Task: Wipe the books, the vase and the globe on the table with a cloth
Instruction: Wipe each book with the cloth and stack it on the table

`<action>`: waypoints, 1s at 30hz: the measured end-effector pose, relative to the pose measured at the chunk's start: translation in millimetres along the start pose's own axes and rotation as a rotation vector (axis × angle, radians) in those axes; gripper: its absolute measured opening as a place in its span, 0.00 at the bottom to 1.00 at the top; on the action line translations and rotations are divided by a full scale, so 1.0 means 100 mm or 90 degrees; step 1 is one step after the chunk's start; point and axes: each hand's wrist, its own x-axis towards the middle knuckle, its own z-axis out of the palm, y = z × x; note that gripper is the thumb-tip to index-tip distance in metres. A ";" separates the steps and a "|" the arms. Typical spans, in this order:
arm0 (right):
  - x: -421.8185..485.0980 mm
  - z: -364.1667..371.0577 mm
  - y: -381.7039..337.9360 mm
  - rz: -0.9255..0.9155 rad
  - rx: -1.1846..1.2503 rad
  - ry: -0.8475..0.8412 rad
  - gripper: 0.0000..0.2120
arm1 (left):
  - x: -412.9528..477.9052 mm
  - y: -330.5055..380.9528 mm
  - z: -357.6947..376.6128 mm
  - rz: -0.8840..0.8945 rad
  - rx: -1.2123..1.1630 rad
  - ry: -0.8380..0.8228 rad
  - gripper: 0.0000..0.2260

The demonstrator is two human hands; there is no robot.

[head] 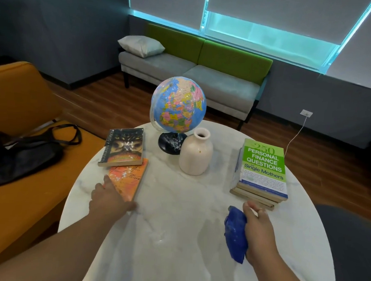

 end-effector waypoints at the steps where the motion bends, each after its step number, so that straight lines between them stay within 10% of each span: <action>1: -0.03 0.01 0.02 -0.006 -0.011 -0.008 0.06 | 0.00 -0.01 0.02 0.001 0.013 0.014 0.59; 12: -0.19 -0.08 0.21 0.006 -0.082 -0.052 0.06 | -0.50 -0.28 0.18 0.154 -0.037 0.038 0.46; 23: -0.22 -0.15 0.28 0.042 -0.066 -0.077 0.04 | -1.18 -0.28 0.50 0.517 0.088 -0.064 0.51; 30: -0.25 -0.06 0.32 -0.028 -0.094 -0.057 0.06 | -1.20 -0.18 0.39 0.548 0.057 -0.183 0.58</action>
